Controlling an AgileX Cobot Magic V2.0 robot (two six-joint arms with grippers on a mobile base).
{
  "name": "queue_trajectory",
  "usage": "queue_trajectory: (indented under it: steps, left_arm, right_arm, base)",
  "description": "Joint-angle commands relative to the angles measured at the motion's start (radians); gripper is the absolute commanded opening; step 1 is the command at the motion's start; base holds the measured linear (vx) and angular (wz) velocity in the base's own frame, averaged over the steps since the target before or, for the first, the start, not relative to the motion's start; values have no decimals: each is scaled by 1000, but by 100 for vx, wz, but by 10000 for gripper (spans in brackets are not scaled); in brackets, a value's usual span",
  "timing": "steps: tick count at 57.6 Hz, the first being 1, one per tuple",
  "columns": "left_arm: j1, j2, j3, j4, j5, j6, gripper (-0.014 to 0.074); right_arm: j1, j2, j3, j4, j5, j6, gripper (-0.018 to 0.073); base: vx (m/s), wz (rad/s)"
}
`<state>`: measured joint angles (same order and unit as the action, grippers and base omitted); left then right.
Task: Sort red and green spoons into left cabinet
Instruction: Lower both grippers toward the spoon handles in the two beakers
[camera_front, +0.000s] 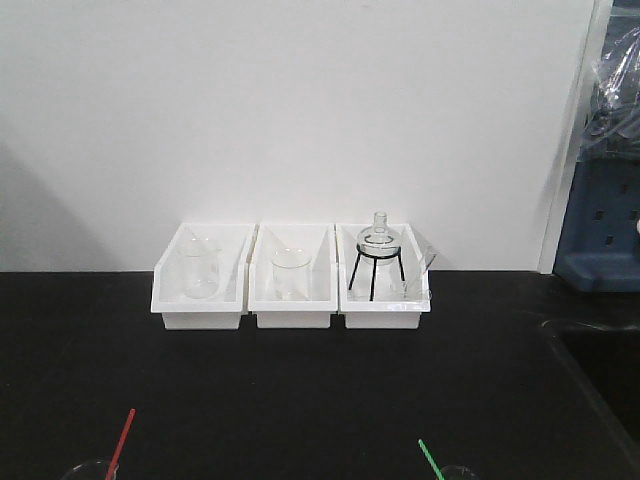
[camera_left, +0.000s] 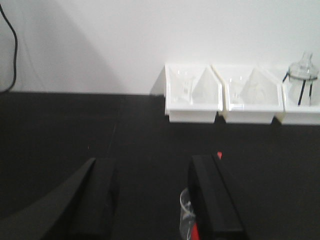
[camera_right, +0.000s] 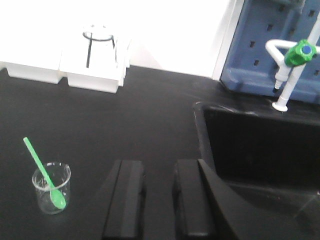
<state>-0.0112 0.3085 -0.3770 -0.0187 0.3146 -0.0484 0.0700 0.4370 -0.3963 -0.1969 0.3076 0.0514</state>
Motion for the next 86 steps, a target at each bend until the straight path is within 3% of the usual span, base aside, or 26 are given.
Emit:
queue_trajectory:
  steps: [1, 16, 23, 31, 42, 49, 58, 63, 69, 86]
  left_arm:
    - [0, 51, -33, -2, -63, 0, 494]
    - [0, 173, -36, -18, -153, 0, 498]
    - [-1, 255, -36, -64, -259, -1, 498]
    - [-1, 334, -36, -48, -329, -1, 498]
    - [-58, 443, -36, -44, -404, 1, 498]
    - [-128, 526, -36, -40, -504, 0, 498]
    - [-200, 637, -36, 79, -623, -1, 498]
    - [-212, 696, -39, 131, -689, -8, 498]
    - [-212, 763, -63, 140, -755, -13, 498]
    - [-222, 971, -203, 141, -770, -11, 498]
  right_arm:
    - [1, 44, -31, -7, -130, 0, 270]
    - [1, 199, -31, -7, -207, 1, 389]
    - [2, 295, -31, -7, -355, 1, 487]
    - [3, 382, -31, -5, -436, 39, 538]
    - [4, 511, -31, -15, -468, 155, 542]
    - [38, 604, -31, -23, -590, 176, 542]
    - [125, 695, -31, -41, -675, 176, 540]
    - [133, 727, -31, -35, -677, 178, 540]
    - [131, 739, -31, -34, -694, 174, 540]
    - [131, 740, -31, -36, -708, 173, 540]
  base:
    - [0, 0]
    - [0, 0]
    - [0, 0]
    - [0, 0]
    - [0, 0]
    - [0, 0]
    - [0, 0]
    - [0, 0]
    - [0, 0]
    - [0, 0]
